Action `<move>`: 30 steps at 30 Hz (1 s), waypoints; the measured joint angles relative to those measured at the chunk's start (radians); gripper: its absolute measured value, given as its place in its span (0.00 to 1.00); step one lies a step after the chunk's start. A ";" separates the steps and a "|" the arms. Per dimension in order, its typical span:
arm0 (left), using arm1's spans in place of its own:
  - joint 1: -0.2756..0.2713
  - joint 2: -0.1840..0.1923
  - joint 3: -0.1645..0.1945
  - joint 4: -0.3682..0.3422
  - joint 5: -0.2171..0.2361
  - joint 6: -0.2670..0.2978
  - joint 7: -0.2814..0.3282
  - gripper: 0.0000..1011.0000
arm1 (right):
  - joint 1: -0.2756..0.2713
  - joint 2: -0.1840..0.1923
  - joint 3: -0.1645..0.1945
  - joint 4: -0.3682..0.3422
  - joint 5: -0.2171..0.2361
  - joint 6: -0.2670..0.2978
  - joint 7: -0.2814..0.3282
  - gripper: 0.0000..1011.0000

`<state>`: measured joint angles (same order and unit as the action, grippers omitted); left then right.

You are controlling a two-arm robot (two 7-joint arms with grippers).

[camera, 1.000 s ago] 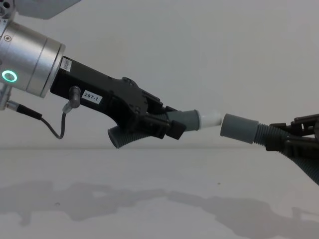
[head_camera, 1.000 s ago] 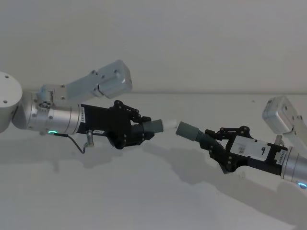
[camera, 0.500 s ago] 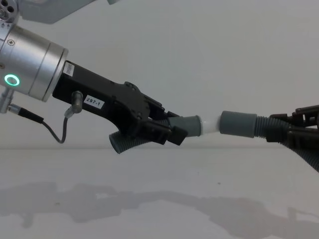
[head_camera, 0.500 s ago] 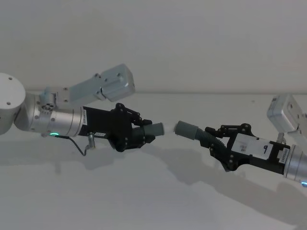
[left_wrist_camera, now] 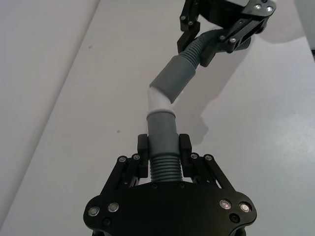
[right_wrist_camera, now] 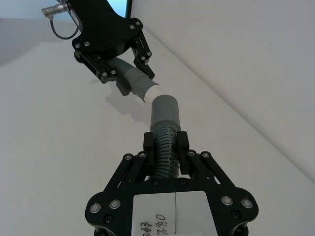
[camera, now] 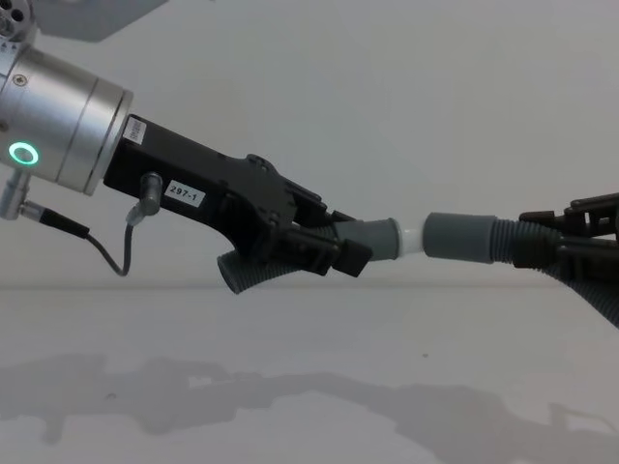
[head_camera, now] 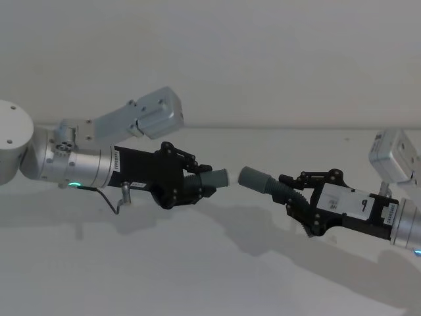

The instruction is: Use both hands to pick up one end of the pipe from the table, align the ends, and insert them.

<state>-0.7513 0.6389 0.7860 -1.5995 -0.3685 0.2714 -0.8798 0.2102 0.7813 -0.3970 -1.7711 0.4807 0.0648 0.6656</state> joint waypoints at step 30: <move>-0.011 0.044 0.014 -0.005 -0.061 -0.068 -0.101 0.35 | 0.015 0.006 -0.016 0.014 0.014 -0.023 0.027 0.26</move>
<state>-0.7621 0.6824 0.8005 -1.6044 -0.4293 0.2034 -0.9809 0.2255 0.7874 -0.4128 -1.7576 0.4943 0.0415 0.6925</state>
